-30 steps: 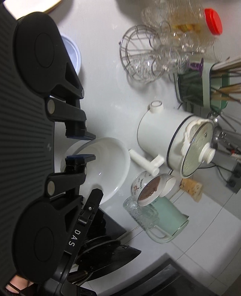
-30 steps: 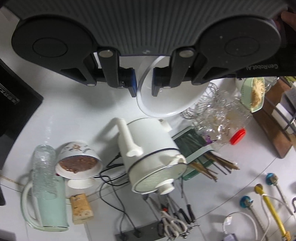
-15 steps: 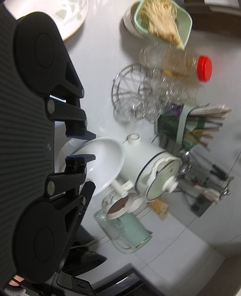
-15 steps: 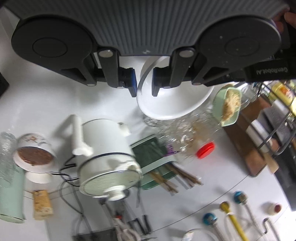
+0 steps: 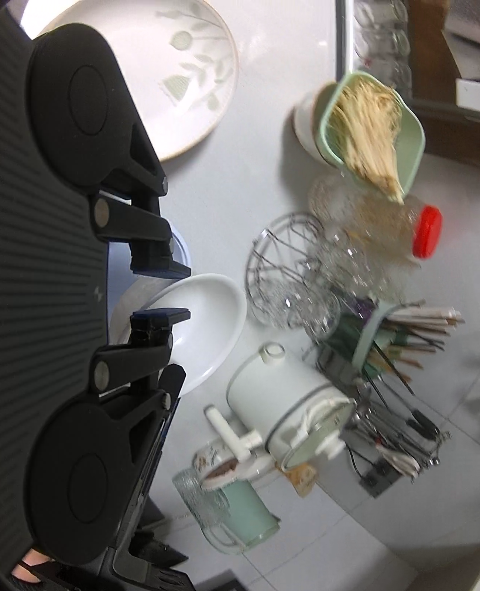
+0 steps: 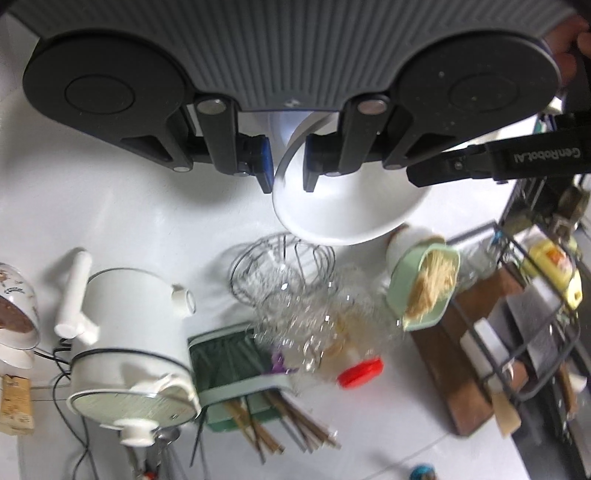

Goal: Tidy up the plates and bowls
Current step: 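Lift the white bowl and carry it toward the leaf plate stack, then lower the white bowl onto the counter beside the plates and open the left gripper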

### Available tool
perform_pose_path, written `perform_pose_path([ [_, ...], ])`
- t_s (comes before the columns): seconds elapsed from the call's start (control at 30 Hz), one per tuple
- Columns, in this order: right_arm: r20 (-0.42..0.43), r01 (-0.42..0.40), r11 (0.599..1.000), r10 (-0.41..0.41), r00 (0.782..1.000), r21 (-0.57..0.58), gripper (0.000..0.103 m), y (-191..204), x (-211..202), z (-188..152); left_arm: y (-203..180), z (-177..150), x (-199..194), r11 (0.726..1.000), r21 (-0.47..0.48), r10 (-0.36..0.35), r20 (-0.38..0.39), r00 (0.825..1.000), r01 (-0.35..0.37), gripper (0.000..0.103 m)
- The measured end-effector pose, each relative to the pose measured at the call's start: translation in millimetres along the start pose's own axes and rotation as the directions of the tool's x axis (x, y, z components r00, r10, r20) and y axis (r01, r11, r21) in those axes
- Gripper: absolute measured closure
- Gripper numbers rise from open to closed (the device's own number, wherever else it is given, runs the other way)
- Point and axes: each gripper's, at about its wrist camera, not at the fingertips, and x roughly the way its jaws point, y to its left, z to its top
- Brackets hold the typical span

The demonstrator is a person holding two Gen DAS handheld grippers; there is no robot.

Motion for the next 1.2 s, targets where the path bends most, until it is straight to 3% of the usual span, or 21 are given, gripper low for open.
perform_pose_path([
  [0.47, -0.106, -0.014, 0.997, 0.006, 0.994, -0.073, 0.082, 9, 29, -22, 17, -26, 18, 0.997, -0.012, 0.082, -0.078, 0.994, -0.083, 0.085],
  [0.8, -0.136, -0.034, 0.995, 0.021, 0.991, -0.092, 0.081, 13, 33, -24, 23, -31, 17, 0.995, -0.022, 0.094, -0.094, 0.991, -0.097, 0.084],
  [0.9, -0.129, -0.041, 0.996, 0.030, 0.991, -0.079, 0.069, 12, 33, -23, 25, -32, 15, 0.994, -0.048, 0.092, -0.098, 0.991, -0.097, 0.068],
  [0.93, -0.123, -0.043, 0.997, 0.034, 0.992, -0.071, 0.069, 12, 33, -22, 26, -31, 15, 0.993, -0.050, 0.098, -0.098, 0.990, -0.103, 0.059],
  [0.97, -0.119, -0.048, 0.997, 0.041, 0.992, -0.061, 0.068, 12, 34, -20, 25, -31, 15, 0.993, -0.045, 0.104, -0.095, 0.990, -0.109, 0.056],
  [1.07, -0.096, -0.044, 0.998, 0.040, 0.995, -0.041, 0.067, 11, 35, -16, 22, -29, 13, 0.992, -0.024, 0.119, -0.091, 0.989, -0.122, 0.053],
  [1.2, -0.053, -0.027, 0.999, 0.025, 0.998, -0.039, 0.053, 9, 38, -11, 21, -27, 10, 0.992, -0.006, 0.125, -0.097, 0.987, -0.126, 0.050],
])
